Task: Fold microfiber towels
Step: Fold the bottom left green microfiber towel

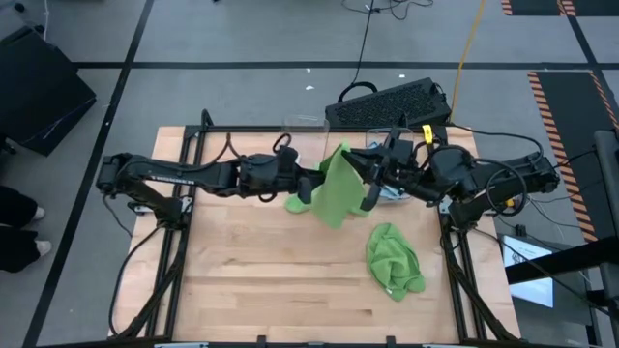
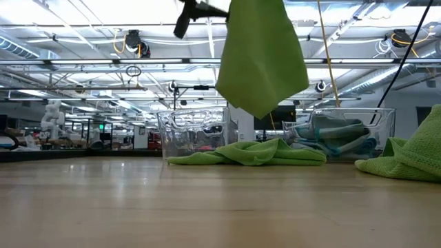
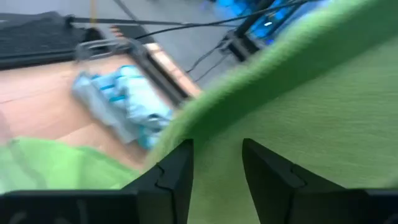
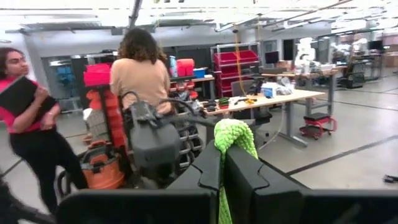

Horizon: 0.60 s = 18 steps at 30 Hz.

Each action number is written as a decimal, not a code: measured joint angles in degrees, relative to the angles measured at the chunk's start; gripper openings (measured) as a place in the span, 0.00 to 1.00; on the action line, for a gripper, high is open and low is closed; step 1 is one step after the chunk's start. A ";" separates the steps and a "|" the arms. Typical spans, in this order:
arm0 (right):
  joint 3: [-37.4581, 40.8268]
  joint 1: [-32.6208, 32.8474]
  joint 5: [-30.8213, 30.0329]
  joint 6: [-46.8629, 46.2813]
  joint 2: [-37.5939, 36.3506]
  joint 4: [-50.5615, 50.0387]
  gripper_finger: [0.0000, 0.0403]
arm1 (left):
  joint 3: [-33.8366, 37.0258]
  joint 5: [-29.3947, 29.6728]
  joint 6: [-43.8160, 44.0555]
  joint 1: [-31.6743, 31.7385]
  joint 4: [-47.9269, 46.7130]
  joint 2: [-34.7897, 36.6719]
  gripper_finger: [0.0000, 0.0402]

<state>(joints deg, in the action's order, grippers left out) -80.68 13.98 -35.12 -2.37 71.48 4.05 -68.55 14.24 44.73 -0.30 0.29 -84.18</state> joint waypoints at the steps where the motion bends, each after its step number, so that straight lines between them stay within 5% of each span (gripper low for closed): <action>1: 0.00 0.00 0.79 0.00 -0.02 0.01 0.01 | 0.02 0.64 0.16 0.02 -0.90 -0.11 0.35; 18: 0.00 0.00 2.55 0.00 -0.02 0.04 0.01 | 0.04 2.59 1.94 2.49 -8.72 -0.09 0.35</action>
<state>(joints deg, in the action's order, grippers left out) -80.68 13.98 -32.57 -2.37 71.46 4.09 -68.51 16.84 46.67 2.19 -8.43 -84.27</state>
